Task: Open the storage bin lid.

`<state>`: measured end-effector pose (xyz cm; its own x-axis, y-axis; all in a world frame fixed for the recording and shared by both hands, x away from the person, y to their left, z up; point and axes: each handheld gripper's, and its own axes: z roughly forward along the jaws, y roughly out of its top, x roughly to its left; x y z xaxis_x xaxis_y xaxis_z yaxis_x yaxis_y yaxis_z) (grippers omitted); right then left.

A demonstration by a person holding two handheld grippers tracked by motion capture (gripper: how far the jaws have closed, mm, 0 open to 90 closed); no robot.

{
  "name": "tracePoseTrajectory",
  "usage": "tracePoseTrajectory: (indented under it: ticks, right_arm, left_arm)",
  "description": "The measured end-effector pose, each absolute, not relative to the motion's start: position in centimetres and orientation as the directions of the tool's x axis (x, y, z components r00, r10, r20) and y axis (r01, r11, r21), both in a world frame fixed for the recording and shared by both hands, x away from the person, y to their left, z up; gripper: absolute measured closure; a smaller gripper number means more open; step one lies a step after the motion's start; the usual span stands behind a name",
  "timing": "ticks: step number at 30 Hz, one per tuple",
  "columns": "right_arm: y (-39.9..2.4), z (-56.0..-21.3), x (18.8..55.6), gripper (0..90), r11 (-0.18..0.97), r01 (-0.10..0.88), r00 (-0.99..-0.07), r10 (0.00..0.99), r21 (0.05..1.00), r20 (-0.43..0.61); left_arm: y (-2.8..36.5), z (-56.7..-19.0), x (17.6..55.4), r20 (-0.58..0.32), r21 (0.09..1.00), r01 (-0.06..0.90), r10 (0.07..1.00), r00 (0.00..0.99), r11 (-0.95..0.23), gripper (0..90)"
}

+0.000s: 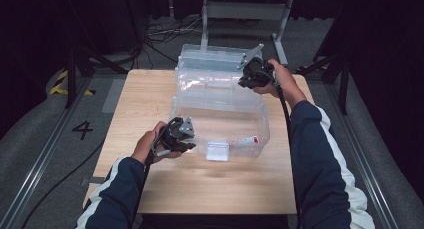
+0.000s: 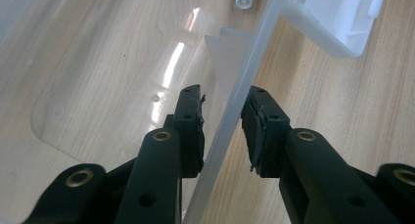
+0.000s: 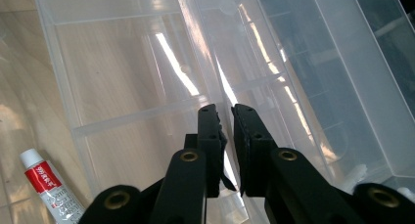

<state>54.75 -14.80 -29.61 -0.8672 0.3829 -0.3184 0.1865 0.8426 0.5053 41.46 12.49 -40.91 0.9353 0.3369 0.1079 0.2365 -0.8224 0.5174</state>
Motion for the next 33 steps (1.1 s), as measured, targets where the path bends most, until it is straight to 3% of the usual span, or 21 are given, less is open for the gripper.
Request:
tracePoseTrajectory:
  ticks: [33]
  right_arm:
    - [-14.6, -29.0, 51.8, 84.8, 0.844, 0.121, -0.867, 0.346, 0.522, -0.358]
  left_arm:
    - [12.3, -41.0, 41.1, 0.081, 0.532, 0.303, 0.404, 0.911, -0.790, 66.1]
